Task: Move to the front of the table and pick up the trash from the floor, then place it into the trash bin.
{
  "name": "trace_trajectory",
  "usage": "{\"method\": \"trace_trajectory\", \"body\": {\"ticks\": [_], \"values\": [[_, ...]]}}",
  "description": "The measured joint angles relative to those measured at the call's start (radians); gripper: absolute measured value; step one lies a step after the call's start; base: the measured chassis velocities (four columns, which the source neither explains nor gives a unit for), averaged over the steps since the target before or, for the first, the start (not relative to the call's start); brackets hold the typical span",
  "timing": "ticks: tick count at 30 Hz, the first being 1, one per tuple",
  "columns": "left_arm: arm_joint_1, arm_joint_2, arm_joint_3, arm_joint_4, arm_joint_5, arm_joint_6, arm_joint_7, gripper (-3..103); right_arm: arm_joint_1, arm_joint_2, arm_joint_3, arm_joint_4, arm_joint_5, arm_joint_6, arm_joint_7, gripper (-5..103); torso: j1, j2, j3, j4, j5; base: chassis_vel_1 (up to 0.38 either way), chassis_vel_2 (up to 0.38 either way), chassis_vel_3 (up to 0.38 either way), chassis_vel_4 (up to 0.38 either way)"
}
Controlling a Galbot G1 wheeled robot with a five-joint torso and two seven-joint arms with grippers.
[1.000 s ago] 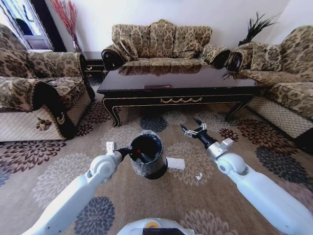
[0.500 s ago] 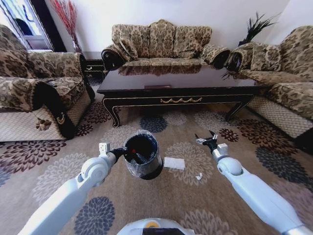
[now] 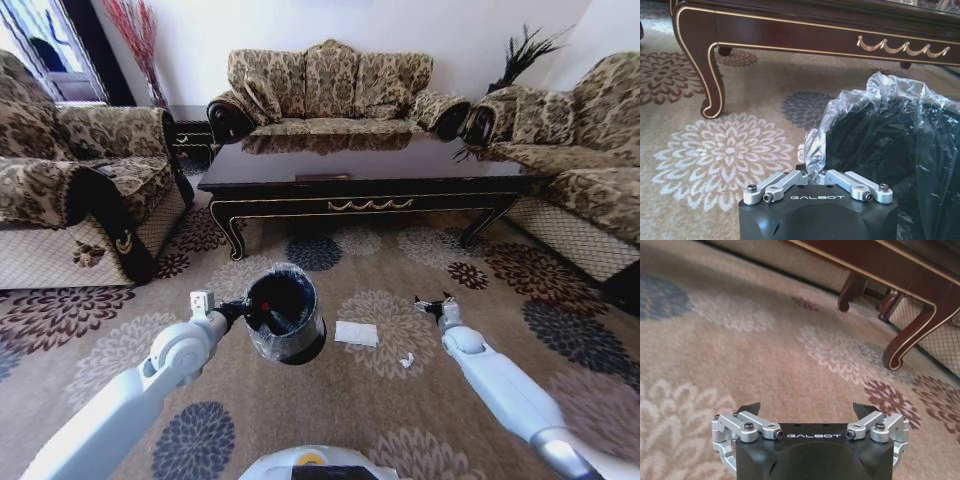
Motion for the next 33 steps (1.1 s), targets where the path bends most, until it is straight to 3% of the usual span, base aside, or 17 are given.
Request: {"method": "trace_trajectory", "body": {"ticks": [7,14,33], "values": [[0.016,0.003,-0.023,-0.008,0.0,-0.001,0.0,3,0.058,0.034,-0.007,-0.118,-0.097,-0.025,0.013,100,0.0,0.0,0.0,-0.0002,0.0001,0.0,0.0,0.0,0.0],[0.02,0.003,-0.027,-0.011,0.001,-0.001,0.001,3,0.078,0.051,-0.004,-0.195,-0.133,-0.023,0.019,100,0.0,0.0,0.0,-0.0004,0.0003,0.0,0.0,0.0,0.0],[0.077,0.036,-0.107,-0.055,-0.005,-0.004,0.005,3,0.249,0.196,0.032,-0.581,-0.255,0.047,-0.021,100,0.0,0.0,0.0,0.0,0.0002,0.0,0.0,0.0,0.0]]}}
